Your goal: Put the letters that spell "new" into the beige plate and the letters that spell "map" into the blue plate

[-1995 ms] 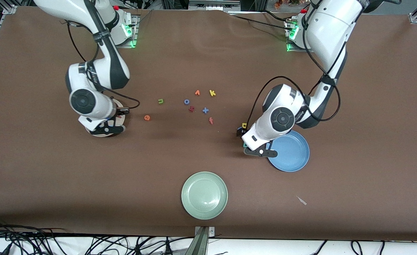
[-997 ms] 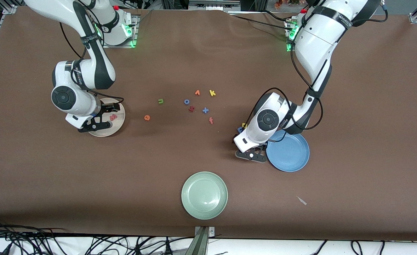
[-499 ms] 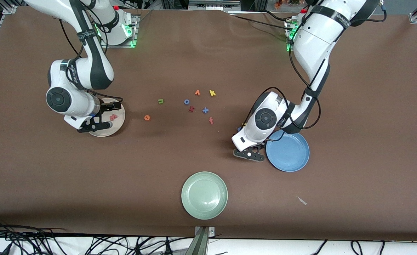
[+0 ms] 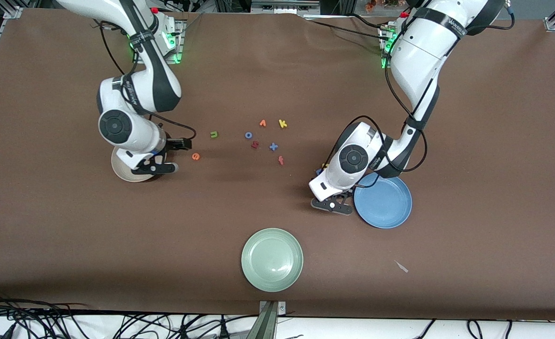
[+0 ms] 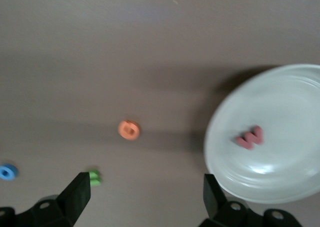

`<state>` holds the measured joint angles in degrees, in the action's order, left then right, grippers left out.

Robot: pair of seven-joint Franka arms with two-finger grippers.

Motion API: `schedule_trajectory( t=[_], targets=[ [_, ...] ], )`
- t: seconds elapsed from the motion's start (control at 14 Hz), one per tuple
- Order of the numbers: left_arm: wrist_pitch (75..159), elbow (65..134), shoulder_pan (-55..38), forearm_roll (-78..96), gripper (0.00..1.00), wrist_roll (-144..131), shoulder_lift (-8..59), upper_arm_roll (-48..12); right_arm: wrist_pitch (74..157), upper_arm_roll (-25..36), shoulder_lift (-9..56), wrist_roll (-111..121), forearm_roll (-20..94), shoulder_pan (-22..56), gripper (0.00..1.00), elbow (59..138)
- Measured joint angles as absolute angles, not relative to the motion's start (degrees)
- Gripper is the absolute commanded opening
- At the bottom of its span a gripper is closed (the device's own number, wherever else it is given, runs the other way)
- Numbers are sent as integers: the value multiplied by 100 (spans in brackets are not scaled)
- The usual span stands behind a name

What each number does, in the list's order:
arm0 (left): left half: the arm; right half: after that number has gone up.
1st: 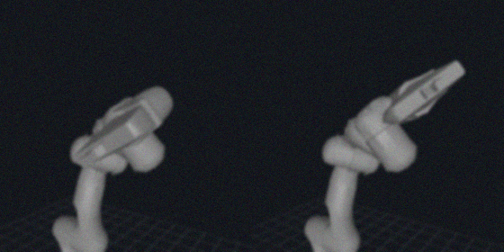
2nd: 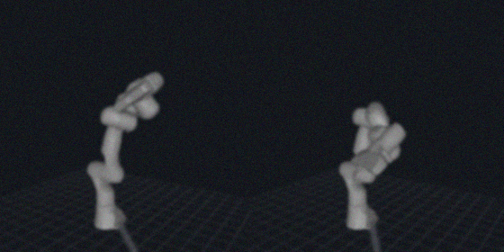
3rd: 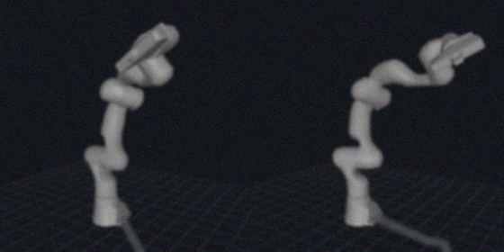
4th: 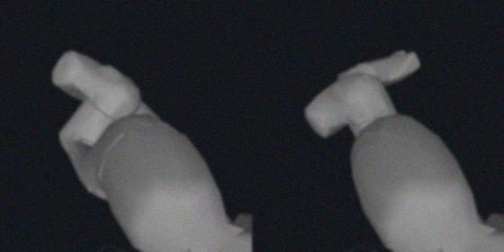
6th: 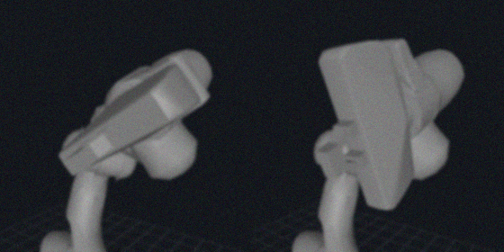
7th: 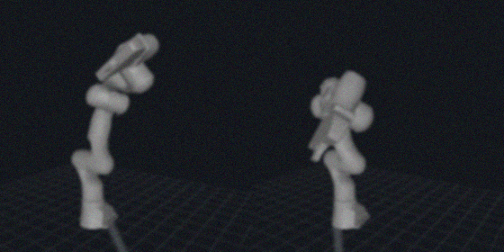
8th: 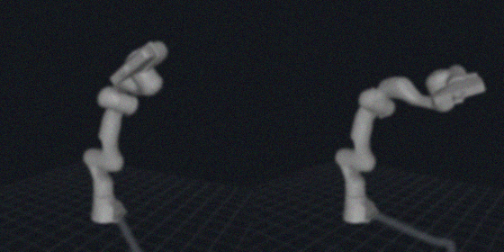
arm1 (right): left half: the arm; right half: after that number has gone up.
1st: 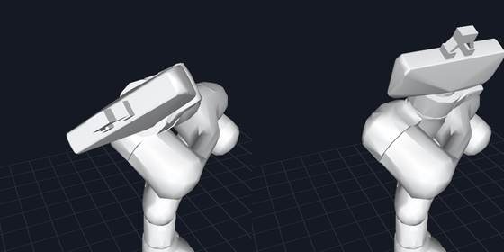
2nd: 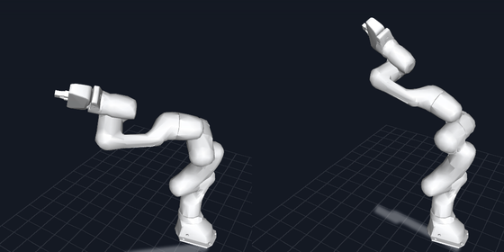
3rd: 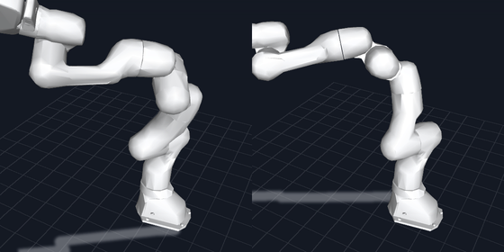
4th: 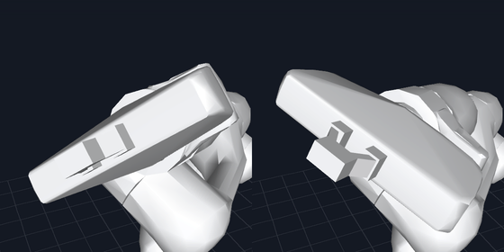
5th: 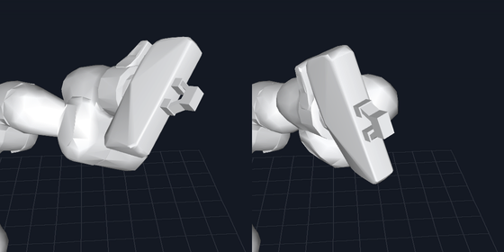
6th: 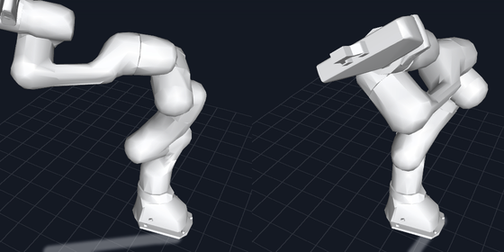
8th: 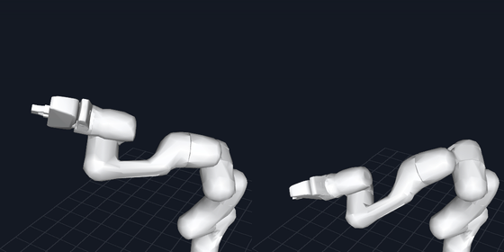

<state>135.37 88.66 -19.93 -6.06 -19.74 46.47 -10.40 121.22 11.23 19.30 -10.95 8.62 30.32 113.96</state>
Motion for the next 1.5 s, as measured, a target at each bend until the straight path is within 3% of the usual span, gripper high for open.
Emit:
schedule_trajectory(
  t=[0.28, 0.5, 0.93, 1.14, 1.35, 1.42, 1.5],
  targets=[
    [13425, 8866, -1980, -606, 31, -1974, 4648, -1024, 12970, 1085, 2309, -1281, 880, 3198, 100, 11416],
    [13403, 8867, -1982, -606, 9, -1974, 4648, -1023, 13742, 1079, 2583, -1379, 881, 3289, 100, 11597],
    [12919, 8635, -1878, -608, 9, -1865, 4493, -960, 14042, 1073, 2634, -1416, 893, 3303, 100, 12071],
    [12327, 8570, -1554, -821, 10, -1197, 4191, -895, 14077, 1057, 2632, -1460, 896, 3311, 99, 12223],
    [12045, 8593, -970, -887, 17, -215, 4087, -885, 14086, 1024, 2631, -1528, 914, 3312, 91, 12271],
    [12038, 8632, -807, -887, 28, -28, 4099, -886, 14100, 1003, 2631, -1572, 915, 3313, 88, 12273],
    [12038, 8686, -690, -887, 55, 77, 4122, -887, 14127, 981, 2631, -1600, 917, 3314, 83, 12275]
  ],
)
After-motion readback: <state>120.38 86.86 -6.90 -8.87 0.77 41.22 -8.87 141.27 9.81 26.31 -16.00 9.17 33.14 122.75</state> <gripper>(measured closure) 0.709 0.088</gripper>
